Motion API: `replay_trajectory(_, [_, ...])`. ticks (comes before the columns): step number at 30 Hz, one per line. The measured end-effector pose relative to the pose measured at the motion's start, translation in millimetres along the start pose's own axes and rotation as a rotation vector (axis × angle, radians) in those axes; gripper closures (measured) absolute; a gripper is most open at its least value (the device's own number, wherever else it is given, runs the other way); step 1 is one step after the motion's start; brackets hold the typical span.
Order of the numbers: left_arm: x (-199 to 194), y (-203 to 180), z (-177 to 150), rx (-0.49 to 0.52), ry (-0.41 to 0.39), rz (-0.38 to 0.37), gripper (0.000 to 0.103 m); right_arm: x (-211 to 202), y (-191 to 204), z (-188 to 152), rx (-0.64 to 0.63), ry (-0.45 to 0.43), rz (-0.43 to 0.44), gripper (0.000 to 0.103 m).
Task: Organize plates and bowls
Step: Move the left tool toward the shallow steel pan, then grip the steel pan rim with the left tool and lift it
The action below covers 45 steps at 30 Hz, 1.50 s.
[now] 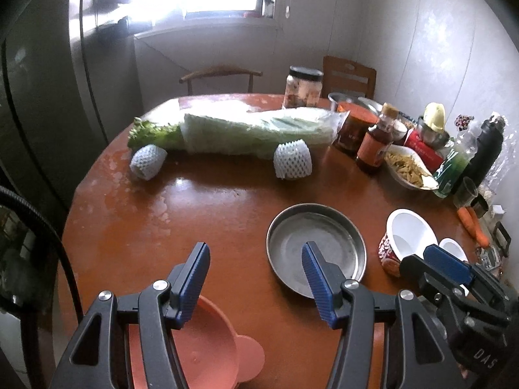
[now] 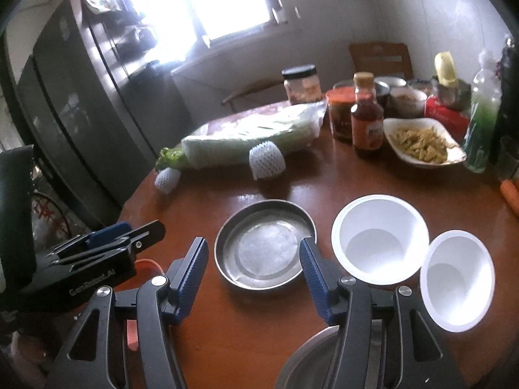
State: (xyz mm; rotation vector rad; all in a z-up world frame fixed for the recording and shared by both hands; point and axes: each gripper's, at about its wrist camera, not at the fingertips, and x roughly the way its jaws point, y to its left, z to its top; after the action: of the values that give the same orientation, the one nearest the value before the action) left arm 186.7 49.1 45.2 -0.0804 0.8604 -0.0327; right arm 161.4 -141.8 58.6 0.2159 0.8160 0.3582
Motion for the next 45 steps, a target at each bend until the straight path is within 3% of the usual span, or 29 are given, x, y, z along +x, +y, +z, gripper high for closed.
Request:
replay_trajectory(21, [78.2,-8.0,3.3,-0.004,0.171,0.005,0.044,83.9,-20.6,-0.9,-0.016,0.224,-0.087,0.043])
replay_trajectory(30, [106.0,-5.1,1.5,-0.017,0.228,0.015,0.044,102.8,-21.0,0.6,-0.036,0.269,-0.125,0.043])
replay_trajectory(45, [128.9,5.8,-1.0,-0.053,0.289,0.025,0.046,126.3,-4.0,5.8,-0.179,0.28,-0.241,0.045])
